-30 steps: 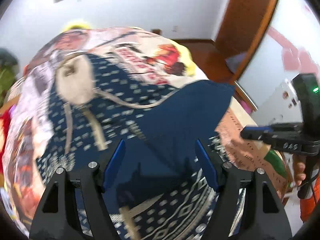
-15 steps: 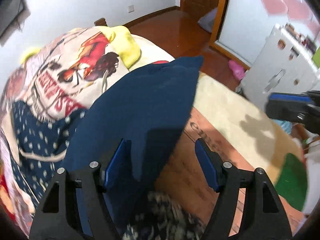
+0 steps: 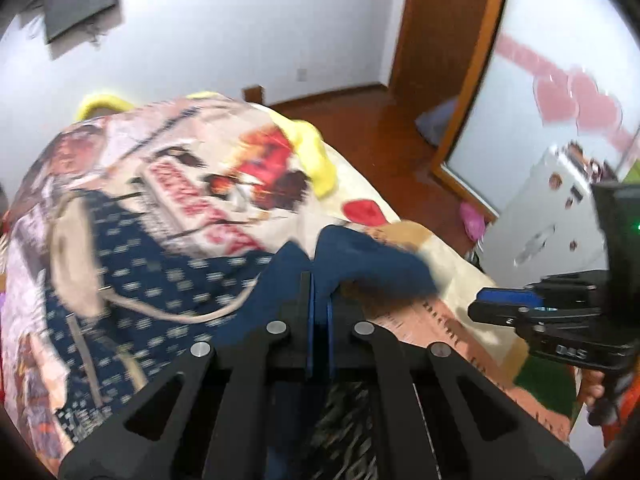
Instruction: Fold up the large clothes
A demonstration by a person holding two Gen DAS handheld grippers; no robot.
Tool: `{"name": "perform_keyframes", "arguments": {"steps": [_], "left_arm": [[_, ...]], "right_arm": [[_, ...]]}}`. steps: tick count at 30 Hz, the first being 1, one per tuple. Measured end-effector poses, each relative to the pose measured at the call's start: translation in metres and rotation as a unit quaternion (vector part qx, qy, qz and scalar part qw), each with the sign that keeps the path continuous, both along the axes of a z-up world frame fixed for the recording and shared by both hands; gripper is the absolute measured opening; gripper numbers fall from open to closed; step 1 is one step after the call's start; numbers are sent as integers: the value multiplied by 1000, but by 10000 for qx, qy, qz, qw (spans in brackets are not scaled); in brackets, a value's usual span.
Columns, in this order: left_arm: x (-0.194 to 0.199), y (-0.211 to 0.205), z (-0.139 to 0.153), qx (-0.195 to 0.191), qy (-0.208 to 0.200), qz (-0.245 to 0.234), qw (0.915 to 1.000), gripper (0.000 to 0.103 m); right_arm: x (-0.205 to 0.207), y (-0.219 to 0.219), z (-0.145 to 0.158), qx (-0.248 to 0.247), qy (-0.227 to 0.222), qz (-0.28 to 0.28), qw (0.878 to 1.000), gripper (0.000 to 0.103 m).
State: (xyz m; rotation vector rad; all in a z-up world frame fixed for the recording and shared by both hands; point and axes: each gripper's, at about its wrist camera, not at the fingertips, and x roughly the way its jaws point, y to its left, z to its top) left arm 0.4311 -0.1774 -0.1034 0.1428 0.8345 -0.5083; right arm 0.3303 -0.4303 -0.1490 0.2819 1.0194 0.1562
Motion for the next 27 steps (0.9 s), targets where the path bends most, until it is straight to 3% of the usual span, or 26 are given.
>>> {"name": "perform_keyframes", "arguments": {"steps": [4,8,17,20,22,24,27], "left_arm": [[-15,61,13,-40,-34,406,9992,4],[-30,118,-3,48,136,799,9967,4],[-50,219,-91,369,1021,1589,9813,4],[-61,233,-118,423,1403,1608,9761,8],[-69,236,-128,455,1520,1560,9749,23],[-75,236,-127,573,1439,1539,9759,30],[-80,230,-111,605,1291,1408,9797,31]], "right_arm": [[0,30,8,-103,-108,329,9993,12],[5,66,14,-238,-174,670,9973,12],[31,143,-13,-716,166,1234,9896,12],[39,159,-36,-962,480,1390,9844,12],[42,167,-54,-974,777,1532,9803,12],[39,171,-58,-1080,717,1568,9791,12],[38,172,-55,-1179,709,1655,9766,12]]}}
